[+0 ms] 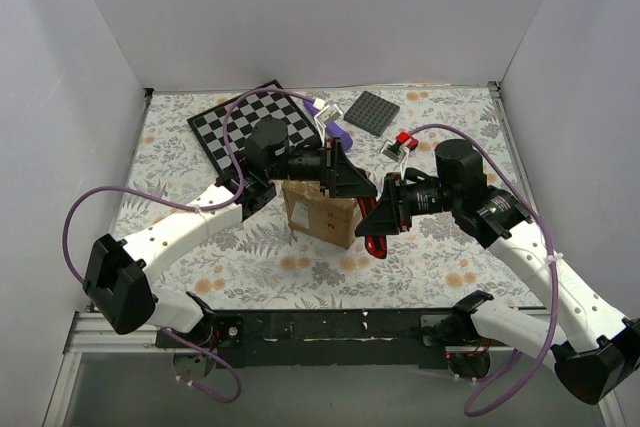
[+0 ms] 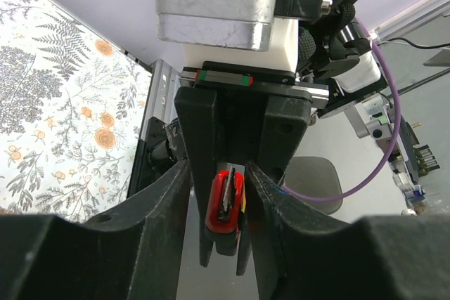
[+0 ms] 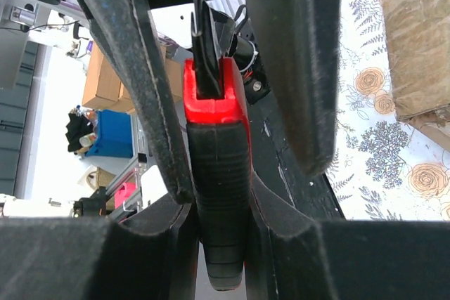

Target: Unpack the express box

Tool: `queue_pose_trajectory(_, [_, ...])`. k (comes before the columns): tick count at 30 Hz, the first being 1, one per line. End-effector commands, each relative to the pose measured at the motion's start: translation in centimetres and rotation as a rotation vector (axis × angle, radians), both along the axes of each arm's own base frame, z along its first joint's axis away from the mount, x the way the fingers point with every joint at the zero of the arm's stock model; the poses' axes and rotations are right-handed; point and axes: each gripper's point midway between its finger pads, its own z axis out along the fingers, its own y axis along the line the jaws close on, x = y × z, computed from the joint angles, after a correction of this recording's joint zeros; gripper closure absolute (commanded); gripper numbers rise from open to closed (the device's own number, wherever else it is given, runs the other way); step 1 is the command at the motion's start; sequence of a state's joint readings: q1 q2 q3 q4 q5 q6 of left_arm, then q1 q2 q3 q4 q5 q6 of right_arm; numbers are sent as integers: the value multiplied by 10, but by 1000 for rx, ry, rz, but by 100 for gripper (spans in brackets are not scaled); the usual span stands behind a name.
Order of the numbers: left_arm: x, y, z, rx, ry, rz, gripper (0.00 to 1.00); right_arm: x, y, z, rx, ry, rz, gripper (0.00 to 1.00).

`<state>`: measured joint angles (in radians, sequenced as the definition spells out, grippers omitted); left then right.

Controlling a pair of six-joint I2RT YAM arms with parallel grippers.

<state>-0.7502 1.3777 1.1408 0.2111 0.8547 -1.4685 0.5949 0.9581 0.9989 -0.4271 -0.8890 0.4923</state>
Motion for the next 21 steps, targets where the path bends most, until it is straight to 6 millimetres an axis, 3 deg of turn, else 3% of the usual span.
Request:
queue_pose_trajectory(1, [-10, 10, 16, -44, -61, -4, 59, -3, 0, 25, 53, -86, 28, 99])
queue_pose_trajectory(3, [-13, 11, 15, -45, -58, -15, 57, -3, 0, 26, 54, -90, 30, 99])
queue_pose_trajectory(5, [-14, 11, 15, -48, -55, -21, 69, -2, 0, 26, 54, -88, 30, 99])
queue_pose_trajectory(6, [-15, 11, 16, -57, -60, -29, 76, -2, 0, 26, 54, -88, 30, 99])
queue_pose_trajectory(7, [-17, 12, 15, -60, -54, -31, 97, -2, 0, 26, 55, -90, 28, 99])
queue_pose_trajectory(12, [-18, 16, 22, -106, -48, -6, 100, -1, 1, 27, 61, -88, 17, 99])
queue_pose_trajectory(14, [-8, 17, 22, -119, -48, 72, 100, 2, 2, 28, 70, -92, -3, 86])
queue_pose_trajectory(16, [3, 18, 26, -143, -38, 150, 100, 10, 2, 30, 73, -88, -59, 66])
queue_pose_trajectory(20, [27, 23, 24, -162, 18, 311, 100, 21, -3, 29, 109, -83, -208, 49])
queue_pose_trajectory(21, [31, 24, 23, -164, 31, 342, 100, 23, -5, 30, 127, -44, -256, 37])
